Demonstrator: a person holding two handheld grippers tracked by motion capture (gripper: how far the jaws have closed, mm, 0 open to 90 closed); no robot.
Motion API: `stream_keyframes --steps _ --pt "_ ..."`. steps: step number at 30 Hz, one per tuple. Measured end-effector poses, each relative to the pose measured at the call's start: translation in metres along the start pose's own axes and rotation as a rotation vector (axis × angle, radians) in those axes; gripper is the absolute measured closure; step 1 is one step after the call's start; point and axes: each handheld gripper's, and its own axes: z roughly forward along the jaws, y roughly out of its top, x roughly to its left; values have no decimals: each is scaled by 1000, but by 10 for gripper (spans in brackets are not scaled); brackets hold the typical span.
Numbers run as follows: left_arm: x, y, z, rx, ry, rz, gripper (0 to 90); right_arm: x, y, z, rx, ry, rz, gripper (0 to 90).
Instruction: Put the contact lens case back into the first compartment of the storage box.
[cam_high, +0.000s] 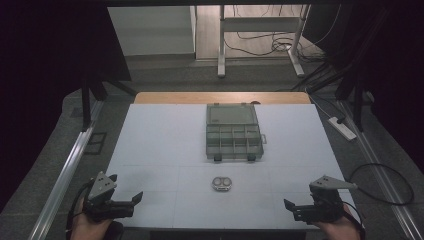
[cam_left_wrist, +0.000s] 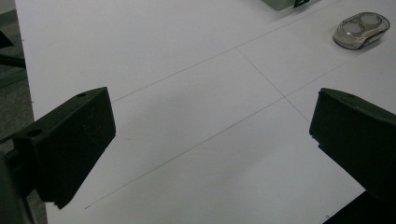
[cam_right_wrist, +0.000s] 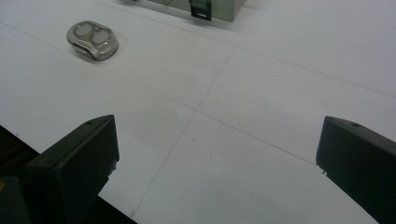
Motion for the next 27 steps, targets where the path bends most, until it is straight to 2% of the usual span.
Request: stream_keyframes --steps 10,21,27 --pt "1 0 2 18 -17 -7 3 3 6 7 10 43 -32 0" --pt "1 1 3 23 -17 -6 4 3 9 9 1 74 -33 0" --pt "1 1 3 27 -18 -1 4 4 13 12 2 99 -52 0"
